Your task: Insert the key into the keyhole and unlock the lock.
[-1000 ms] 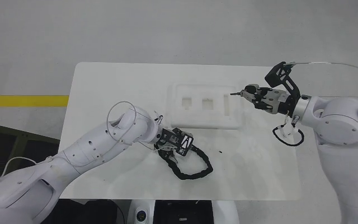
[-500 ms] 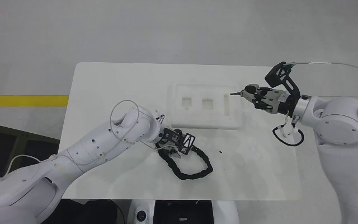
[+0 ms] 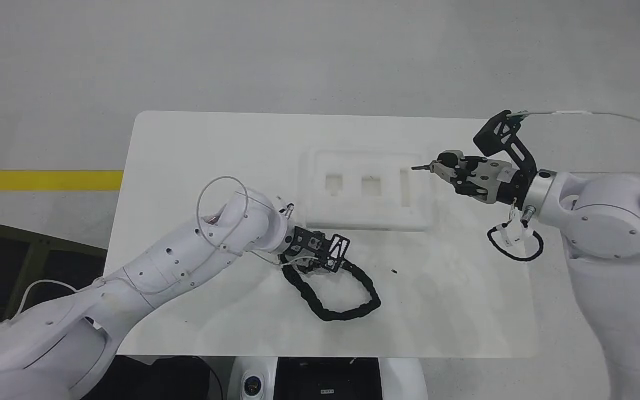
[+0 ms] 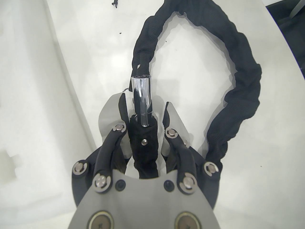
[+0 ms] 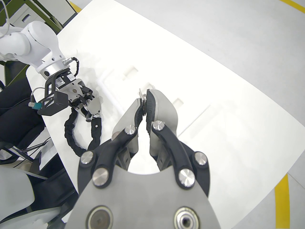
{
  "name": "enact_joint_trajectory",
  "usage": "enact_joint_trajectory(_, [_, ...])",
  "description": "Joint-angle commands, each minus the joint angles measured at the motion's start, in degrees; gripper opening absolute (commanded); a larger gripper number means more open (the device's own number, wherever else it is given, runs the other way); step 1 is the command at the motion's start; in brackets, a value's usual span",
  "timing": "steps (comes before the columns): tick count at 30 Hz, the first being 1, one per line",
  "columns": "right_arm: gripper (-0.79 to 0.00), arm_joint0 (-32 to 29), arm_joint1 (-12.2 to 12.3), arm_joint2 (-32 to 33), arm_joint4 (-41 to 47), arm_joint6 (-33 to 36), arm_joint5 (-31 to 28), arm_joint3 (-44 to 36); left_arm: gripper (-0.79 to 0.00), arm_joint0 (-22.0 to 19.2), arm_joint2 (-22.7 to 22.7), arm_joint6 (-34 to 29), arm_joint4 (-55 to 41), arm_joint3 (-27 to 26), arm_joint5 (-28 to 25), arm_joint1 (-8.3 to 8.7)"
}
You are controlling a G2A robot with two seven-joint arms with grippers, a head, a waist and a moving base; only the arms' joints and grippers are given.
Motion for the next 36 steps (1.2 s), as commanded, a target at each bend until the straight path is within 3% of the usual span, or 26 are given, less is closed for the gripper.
enact_joint_trajectory(1, [-0.785,0.00,0.00,0.00,0.00,0.00,0.00,0.00,-0.480,-0.01,0.04,-0.08,-0.16,0.13,0.00,-0.09])
enact_joint_trajectory(4, [-0.785,0.00,0.00,0.00,0.00,0.00,0.00,0.00,-0.628,-0.04,0.06,-0.07,-0.56,0.38,0.00,-0.22])
enact_joint_trajectory(6, [-0.785,0.00,0.00,0.00,0.00,0.00,0.00,0.00,-0.785,-0.03,0.04,-0.06,-0.99,0.58,0.00,-0.29])
enact_joint_trajectory(20, [-0.785,-1.36,0.20,-1.27,-0.92,-1.95,0.44,-0.73,-0.785,1.47,-3.18,3.64,-4.33,1.48,0.27,0.44])
enact_joint_trajectory(28, [-0.785,-1.41,0.36,-4.46,1.82,1.99,1.15,-1.97,-0.785,6.49,-8.93,11.27,-0.10,-0.66,6.98,3.16])
enact_joint_trajectory(36, [-0.785,-0.30,0.33,-9.46,7.82,8.05,2.46,-4.26,-0.785,14.83,-15.75,26.29,4.59,-2.02,16.12,6.64])
